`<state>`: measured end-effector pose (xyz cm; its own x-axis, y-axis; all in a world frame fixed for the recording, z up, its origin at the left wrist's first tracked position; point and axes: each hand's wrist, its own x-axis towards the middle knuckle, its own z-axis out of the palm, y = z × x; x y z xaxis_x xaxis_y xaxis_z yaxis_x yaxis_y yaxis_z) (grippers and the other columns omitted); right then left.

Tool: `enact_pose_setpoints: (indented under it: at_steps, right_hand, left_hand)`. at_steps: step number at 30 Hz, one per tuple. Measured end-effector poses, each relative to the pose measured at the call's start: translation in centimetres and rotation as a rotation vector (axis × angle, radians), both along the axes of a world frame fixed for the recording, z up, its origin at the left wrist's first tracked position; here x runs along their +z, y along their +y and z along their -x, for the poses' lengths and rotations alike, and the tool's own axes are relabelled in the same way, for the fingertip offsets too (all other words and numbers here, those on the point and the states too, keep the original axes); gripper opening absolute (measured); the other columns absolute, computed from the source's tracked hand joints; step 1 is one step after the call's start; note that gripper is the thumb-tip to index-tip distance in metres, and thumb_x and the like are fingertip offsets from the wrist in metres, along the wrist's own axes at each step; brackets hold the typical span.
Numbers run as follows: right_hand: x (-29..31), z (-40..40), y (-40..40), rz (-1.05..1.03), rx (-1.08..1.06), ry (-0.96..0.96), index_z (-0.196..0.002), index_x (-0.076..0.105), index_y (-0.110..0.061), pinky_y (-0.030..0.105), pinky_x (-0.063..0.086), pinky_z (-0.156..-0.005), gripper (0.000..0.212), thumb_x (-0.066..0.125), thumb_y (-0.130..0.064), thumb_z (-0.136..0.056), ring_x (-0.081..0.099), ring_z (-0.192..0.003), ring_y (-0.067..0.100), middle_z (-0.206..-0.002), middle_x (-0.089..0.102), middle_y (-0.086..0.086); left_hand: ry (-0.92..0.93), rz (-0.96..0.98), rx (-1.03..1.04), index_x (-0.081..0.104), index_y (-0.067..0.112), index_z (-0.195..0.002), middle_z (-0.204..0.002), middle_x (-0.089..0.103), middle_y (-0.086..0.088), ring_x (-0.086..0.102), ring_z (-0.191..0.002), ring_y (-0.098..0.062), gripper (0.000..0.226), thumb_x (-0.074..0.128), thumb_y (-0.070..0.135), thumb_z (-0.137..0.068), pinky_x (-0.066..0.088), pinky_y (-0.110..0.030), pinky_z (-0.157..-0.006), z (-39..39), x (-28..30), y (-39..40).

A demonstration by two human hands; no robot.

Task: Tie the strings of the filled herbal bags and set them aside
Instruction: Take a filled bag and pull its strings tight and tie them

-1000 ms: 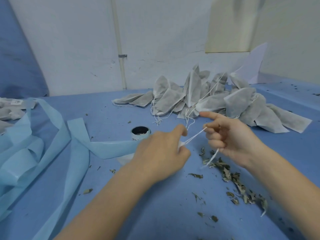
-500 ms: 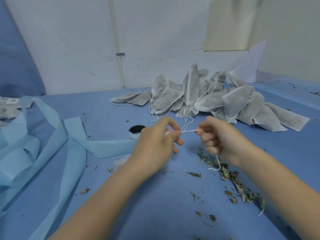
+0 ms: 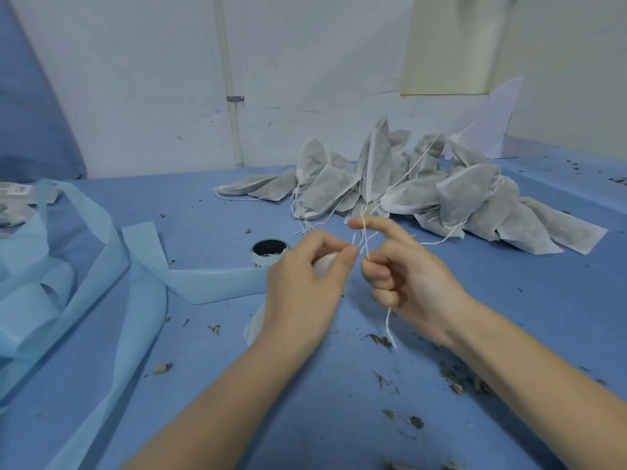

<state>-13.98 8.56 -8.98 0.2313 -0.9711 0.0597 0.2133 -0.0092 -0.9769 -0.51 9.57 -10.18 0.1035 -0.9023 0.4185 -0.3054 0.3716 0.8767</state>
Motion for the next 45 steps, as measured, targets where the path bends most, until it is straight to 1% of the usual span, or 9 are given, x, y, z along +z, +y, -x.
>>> enact_pose_setpoints:
  at_steps: [10, 13, 17, 22, 26, 32, 37, 39, 45]
  right_hand:
    - [-0.6, -0.8, 0.6, 0.479, -0.162, 0.724, -0.096, 0.053, -0.049, 0.013, 0.032, -0.051, 0.042, 0.046, -0.009, -0.085, 0.037, -0.048, 0.006, -0.049, 0.038, -0.01]
    - [-0.9, -1.3, 0.5, 0.543, -0.202, 0.839, -0.099, 0.044, -0.038, 0.012, 0.036, -0.056, 0.028, 0.047, -0.014, -0.085, 0.046, -0.053, 0.002, -0.05, 0.046, -0.011]
    - [-1.1, -0.9, -0.1, 0.498, -0.288, 0.789, -0.093, 0.036, -0.022, 0.012, 0.037, -0.055, 0.021, 0.051, -0.008, -0.088, 0.047, -0.049, 0.0, -0.049, 0.045, -0.011]
    - [-1.1, 0.2, -0.7, 0.141, -0.115, 0.492, -0.092, 0.065, -0.015, 0.019, 0.035, -0.056, 0.01, 0.055, -0.016, -0.093, 0.04, -0.05, 0.004, -0.063, 0.048, -0.009]
    - [-0.7, 0.7, -1.0, 0.174, -0.067, 0.525, -0.092, 0.071, -0.008, 0.01, 0.032, -0.047, 0.02, 0.061, -0.025, -0.092, 0.034, -0.046, 0.003, -0.079, 0.052, 0.007]
    - [-0.3, 1.3, -1.2, 0.089, -0.064, 0.421, -0.08, 0.073, -0.004, 0.014, 0.023, -0.043, 0.024, 0.069, -0.028, -0.082, 0.022, -0.048, 0.009, -0.054, 0.029, -0.006]
    - [-0.1, 1.0, -1.1, -0.144, -0.012, 0.101, -0.06, 0.071, -0.013, 0.015, 0.021, -0.039, 0.021, 0.072, -0.031, -0.072, 0.025, -0.047, 0.007, -0.058, 0.043, -0.003]
    - [-0.3, 1.1, -1.0, -0.11, -0.012, 0.133, -0.066, 0.076, -0.012, 0.015, 0.022, -0.04, 0.019, 0.075, -0.031, -0.066, 0.027, -0.048, 0.007, -0.058, 0.043, -0.005]
    - [-1.2, 0.5, -0.6, 0.018, -0.174, 0.293, -0.086, 0.077, -0.01, 0.015, 0.028, -0.044, 0.01, 0.069, -0.015, -0.083, 0.031, -0.043, 0.004, -0.044, 0.041, -0.015]
  left_hand:
    - [-0.075, 0.0, 0.057, 0.071, 0.021, -0.077, -0.072, 0.068, 0.017, 0.058, -0.073, 0.007, 0.015, 0.063, 0.027, -0.088, 0.037, -0.004, -0.064, -0.1, 0.0, -0.4]
    - [-0.122, -0.026, 0.085, 0.071, 0.021, -0.076, -0.068, 0.067, 0.017, 0.056, -0.072, 0.007, 0.018, 0.059, 0.026, -0.089, 0.036, -0.003, -0.062, 0.0, -0.1, -0.5]
    - [-0.04, -0.067, 0.047, 0.066, 0.027, -0.072, -0.067, 0.068, 0.02, 0.06, -0.071, 0.004, 0.019, 0.059, 0.023, -0.089, 0.041, -0.01, -0.066, -0.2, 0.0, -0.4]
    - [0.077, -0.085, -0.013, 0.064, 0.029, -0.069, -0.065, 0.068, 0.018, 0.063, -0.074, -0.003, 0.024, 0.059, 0.019, -0.09, 0.045, -0.024, -0.074, -0.3, -0.1, -0.4]
    - [0.123, -0.122, -0.065, 0.066, 0.027, -0.065, -0.06, 0.064, 0.016, 0.058, -0.067, -0.003, 0.028, 0.059, 0.016, -0.09, 0.041, -0.025, -0.073, -0.4, -0.1, -0.4]
    - [-0.197, -0.032, 0.017, 0.07, 0.031, -0.071, -0.064, 0.063, 0.009, 0.053, -0.062, -0.009, 0.018, 0.061, 0.033, -0.086, 0.038, -0.023, -0.061, -0.1, 0.5, 0.4]
    - [-0.563, 0.13, 0.213, 0.07, 0.017, -0.092, -0.078, 0.056, 0.0, 0.052, -0.079, -0.02, 0.02, 0.052, 0.028, -0.094, 0.032, -0.026, -0.069, 0.4, 0.5, 0.5]
    - [-0.559, 0.155, 0.235, 0.069, 0.015, -0.094, -0.086, 0.062, -0.003, 0.055, -0.085, -0.022, 0.021, 0.052, 0.027, -0.094, 0.035, -0.028, -0.075, 0.4, 0.2, 0.5]
    - [-0.384, 0.038, 0.235, 0.068, 0.016, -0.088, -0.088, 0.067, 0.004, 0.059, -0.088, -0.016, 0.015, 0.058, 0.027, -0.09, 0.034, -0.02, -0.072, 0.6, 0.0, 0.5]
